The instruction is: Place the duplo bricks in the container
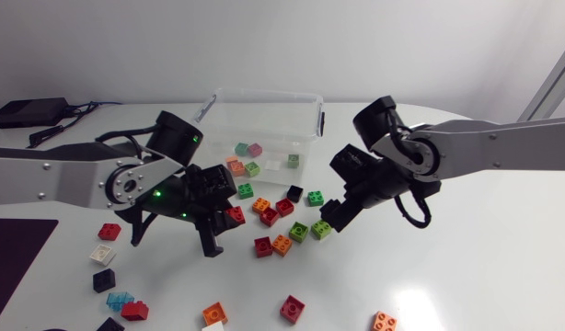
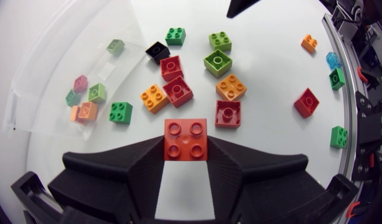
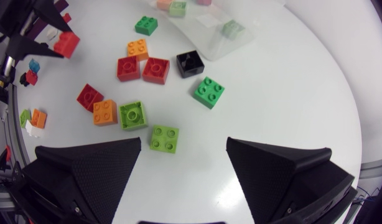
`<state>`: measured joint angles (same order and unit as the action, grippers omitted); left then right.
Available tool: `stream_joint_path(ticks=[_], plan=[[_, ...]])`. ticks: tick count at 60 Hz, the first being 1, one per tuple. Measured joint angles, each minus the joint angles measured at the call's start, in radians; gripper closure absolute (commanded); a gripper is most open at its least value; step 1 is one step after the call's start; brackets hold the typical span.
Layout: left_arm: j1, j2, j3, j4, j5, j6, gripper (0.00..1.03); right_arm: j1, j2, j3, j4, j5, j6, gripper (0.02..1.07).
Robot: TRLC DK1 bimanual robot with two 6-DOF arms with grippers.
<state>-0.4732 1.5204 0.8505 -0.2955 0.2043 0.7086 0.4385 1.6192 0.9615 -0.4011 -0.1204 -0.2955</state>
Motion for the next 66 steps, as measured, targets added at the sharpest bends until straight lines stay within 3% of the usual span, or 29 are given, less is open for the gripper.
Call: stream_joint_path(ticks=[23,30,37,42,51,66], plan=[[0.042,-0.111,0.116,-0.047,0.049,-0.007,0.96,0.049,0.146,0.002,0.002,0.048,0.011,0.14],[0.060,-0.111,0.167,-0.045,0.065,-0.028,0.96,0.064,0.176,0.009,0.003,0.059,0.020,0.19],[0.076,-0.111,0.208,-0.035,0.076,-0.051,0.96,0.072,0.204,0.026,0.010,0.069,0.029,0.30],[0.088,-0.108,0.241,-0.017,0.079,-0.067,0.96,0.082,0.224,0.041,0.017,0.070,0.035,0.32],[0.105,-0.070,0.297,0.033,0.083,-0.100,0.96,0.099,0.242,0.063,0.028,0.077,0.042,0.74],[0.122,0.035,0.354,0.103,0.086,-0.154,0.96,0.103,0.233,0.063,0.013,0.085,0.042,0.76]])
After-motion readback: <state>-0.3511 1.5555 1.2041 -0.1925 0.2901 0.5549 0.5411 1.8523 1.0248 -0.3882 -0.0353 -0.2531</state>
